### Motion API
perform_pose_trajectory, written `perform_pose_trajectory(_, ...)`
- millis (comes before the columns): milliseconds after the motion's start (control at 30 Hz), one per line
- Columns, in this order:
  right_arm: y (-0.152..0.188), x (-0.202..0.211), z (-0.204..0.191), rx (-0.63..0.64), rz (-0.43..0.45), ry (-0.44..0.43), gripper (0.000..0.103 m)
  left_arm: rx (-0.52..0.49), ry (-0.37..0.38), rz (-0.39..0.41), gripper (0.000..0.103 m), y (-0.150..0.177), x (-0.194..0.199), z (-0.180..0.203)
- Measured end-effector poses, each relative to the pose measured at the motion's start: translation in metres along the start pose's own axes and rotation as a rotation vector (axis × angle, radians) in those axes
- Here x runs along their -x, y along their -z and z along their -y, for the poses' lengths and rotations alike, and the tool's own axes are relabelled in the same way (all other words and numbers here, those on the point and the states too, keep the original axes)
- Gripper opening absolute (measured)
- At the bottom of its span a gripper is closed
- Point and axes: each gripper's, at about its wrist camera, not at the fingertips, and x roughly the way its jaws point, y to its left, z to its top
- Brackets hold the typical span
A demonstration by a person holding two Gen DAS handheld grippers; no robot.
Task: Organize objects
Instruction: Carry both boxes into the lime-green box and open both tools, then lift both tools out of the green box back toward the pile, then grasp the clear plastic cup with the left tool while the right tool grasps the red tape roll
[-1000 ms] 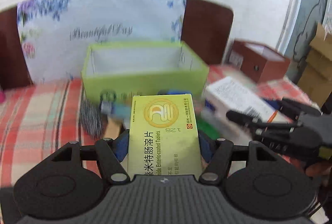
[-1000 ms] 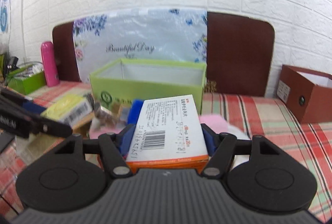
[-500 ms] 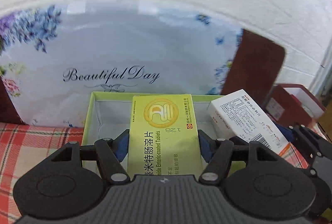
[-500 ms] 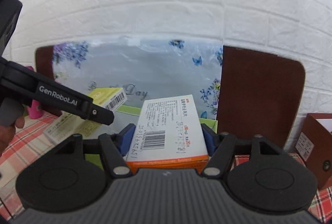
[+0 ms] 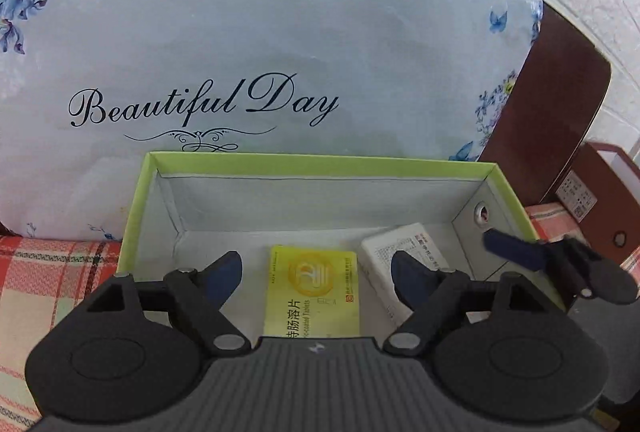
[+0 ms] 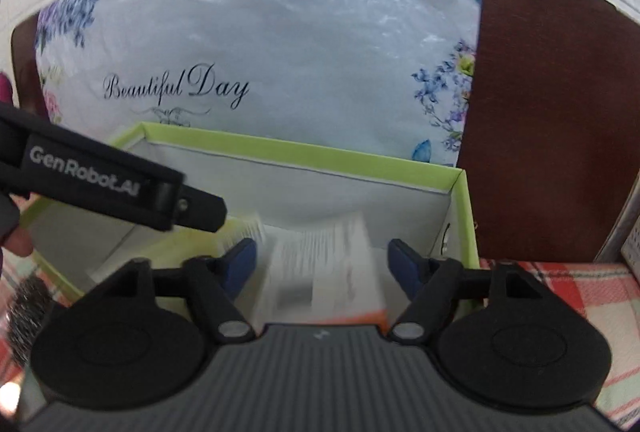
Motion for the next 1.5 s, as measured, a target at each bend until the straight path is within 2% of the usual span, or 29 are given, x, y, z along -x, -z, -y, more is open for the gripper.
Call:
perform_pose_trajectory(67,0.002,0.007,0.000,0.020,0.010,0.001,0.087,0.022,0.017,0.006,0.085,0.000,0.011,-0.002)
perform_pose_trajectory(133,-0.001,0.027,0.004,0.030,0.057,-0.003,0.090,0.044,0.049,0.053,0.085,-0.002,0.036,-0.002)
perform_pose_trajectory(200,-0.001,0.053,0.008,0.018,0.135,0.031,0.103,0.047,0.061,0.109,0.085,-0.003,0.067,0.003)
perform_pose_trajectory(267,-0.003,0.084,0.012,-0.002,0.220,0.065,0.103,0.042,0.047,0.145,0.085,0.001,0.098,0.011)
perform_pose_trajectory(367,0.006,0.128,0.017,-0.035,0.289,0.075,0.103,0.018,0.035,0.195,0.085,0.016,0.136,0.026)
perform_pose_trajectory(567,0.040,0.198,0.017,-0.088,0.349,0.036,0.103,0.047,0.066,0.256,0.085,0.066,0.192,0.036)
perform_pose_trajectory(700,0.066,0.222,0.007,-0.105,0.332,0.021,0.103,0.087,0.066,0.284,0.085,0.100,0.215,0.030)
perform_pose_trajectory(867,0.101,0.236,-0.011,-0.107,0.259,-0.062,0.103,0.216,0.081,0.290,0.085,0.136,0.240,0.003)
perform_pose_trajectory(1033,0.124,0.234,-0.031,-0.054,0.186,-0.088,0.103,0.246,0.003,0.253,0.085,0.171,0.254,-0.018)
perform_pose_trajectory(1167,0.137,0.234,-0.040,-0.037,0.159,-0.103,0.103,0.199,-0.085,0.144,0.085,0.202,0.238,-0.021)
perform_pose_trajectory(1300,0.148,0.231,-0.042,-0.037,0.113,-0.097,0.103,0.199,-0.085,0.024,0.085,0.226,0.209,-0.016)
perform_pose_trajectory(1367,0.154,0.231,-0.041,-0.045,0.091,-0.096,0.103,0.185,-0.111,0.020,0.085,0.228,0.200,-0.011)
perform_pose_trajectory(1500,0.163,0.233,-0.038,-0.066,0.064,-0.092,0.103,0.203,-0.261,0.046,0.085,0.223,0.183,-0.013)
